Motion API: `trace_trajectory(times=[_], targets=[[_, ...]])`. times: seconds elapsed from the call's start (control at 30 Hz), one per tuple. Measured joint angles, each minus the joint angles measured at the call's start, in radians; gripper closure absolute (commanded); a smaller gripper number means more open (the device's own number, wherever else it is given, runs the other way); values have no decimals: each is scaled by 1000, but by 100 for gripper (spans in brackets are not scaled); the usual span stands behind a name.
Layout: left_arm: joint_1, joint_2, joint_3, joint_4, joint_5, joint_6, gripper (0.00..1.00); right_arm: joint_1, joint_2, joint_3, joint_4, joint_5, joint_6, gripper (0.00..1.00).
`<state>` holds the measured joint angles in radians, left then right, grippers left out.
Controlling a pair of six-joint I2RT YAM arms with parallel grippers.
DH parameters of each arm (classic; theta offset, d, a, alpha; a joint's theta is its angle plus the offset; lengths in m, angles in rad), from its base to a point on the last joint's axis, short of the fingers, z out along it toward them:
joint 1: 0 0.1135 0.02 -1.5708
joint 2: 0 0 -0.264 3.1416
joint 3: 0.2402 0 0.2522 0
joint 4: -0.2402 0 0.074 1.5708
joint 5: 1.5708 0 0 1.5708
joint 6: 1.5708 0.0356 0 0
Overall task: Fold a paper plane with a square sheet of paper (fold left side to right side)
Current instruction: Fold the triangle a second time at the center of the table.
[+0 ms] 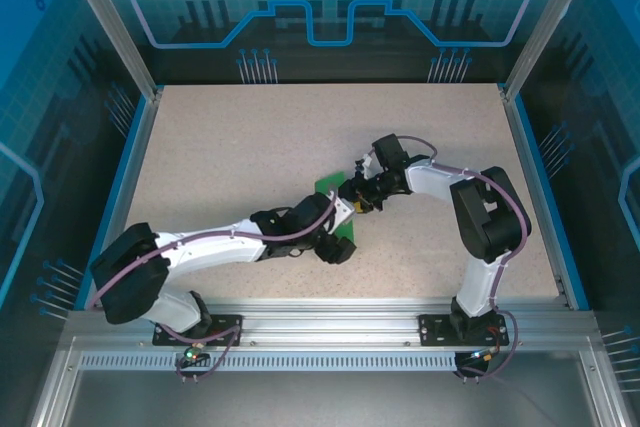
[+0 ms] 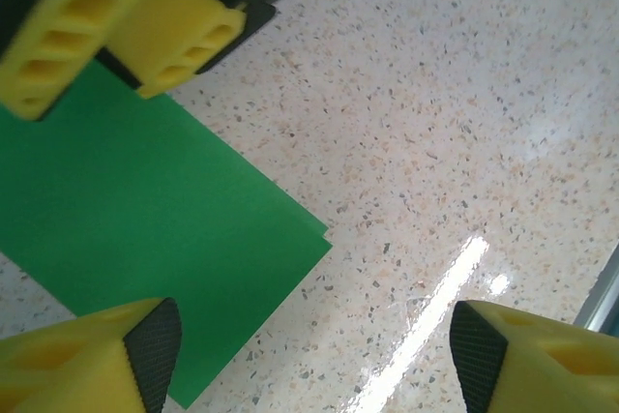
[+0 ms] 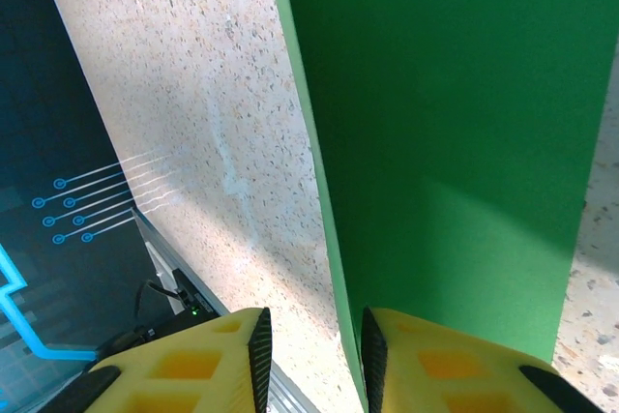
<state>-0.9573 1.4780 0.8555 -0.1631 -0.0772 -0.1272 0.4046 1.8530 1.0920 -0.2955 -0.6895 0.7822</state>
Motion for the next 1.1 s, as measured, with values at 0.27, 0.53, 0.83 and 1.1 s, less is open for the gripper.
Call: trace_trajectory(times=[0.27,0.53,0.83,1.1], targets=[[-107,190,165,-81,-171,24,15,0,0,1,-1,0,5,67],[-138,293,241,-159,-355,16,19,0,0,1,-1,0,8,68],[-138,326,270,-195,-422,-5,58,0,0,1,-2,1,8,68],[-130,318,255,-184,-415,-5,95,0,0,1,-11,7,6,68]])
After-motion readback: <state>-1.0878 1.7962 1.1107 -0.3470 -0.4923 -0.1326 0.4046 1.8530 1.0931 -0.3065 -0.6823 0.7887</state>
